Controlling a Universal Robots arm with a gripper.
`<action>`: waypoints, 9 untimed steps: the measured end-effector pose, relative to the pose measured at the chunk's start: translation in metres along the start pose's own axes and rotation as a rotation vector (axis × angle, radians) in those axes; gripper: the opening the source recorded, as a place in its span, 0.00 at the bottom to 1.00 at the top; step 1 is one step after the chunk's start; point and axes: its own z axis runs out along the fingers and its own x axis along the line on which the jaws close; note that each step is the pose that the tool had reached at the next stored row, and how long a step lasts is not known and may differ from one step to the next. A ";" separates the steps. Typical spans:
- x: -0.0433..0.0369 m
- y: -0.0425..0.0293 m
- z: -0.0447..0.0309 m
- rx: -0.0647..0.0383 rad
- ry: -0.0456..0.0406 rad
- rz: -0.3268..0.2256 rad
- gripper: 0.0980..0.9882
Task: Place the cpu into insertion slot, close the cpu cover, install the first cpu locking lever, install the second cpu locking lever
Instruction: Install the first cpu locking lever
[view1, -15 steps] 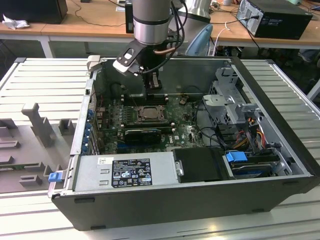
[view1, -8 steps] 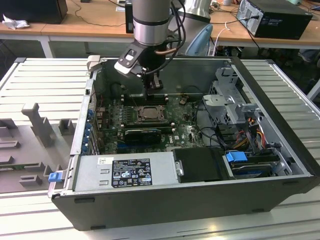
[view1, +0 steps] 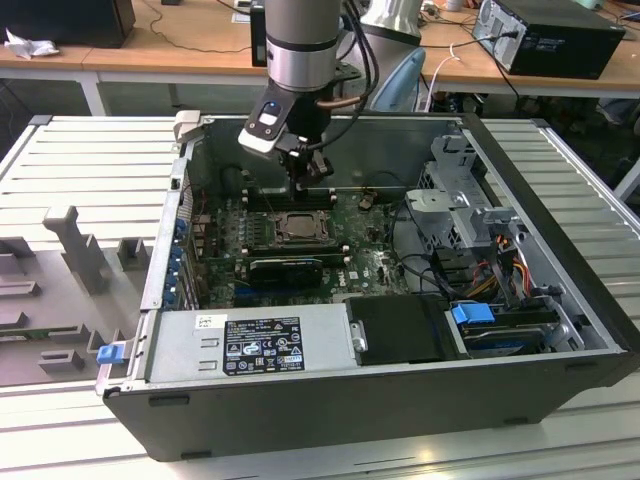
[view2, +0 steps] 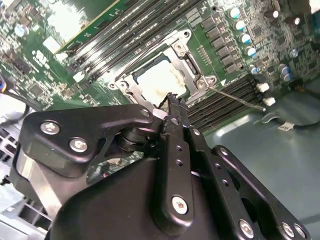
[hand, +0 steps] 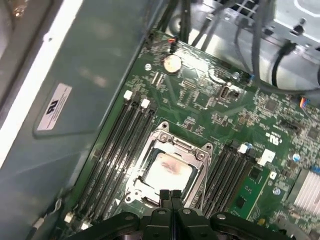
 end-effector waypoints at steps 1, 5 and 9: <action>0.0000 0.0000 0.0000 0.000 0.0006 -0.025 0.01; 0.0000 0.0000 0.0000 0.001 0.0027 -0.116 0.01; 0.0000 0.0000 0.0000 0.001 0.0037 -0.157 0.01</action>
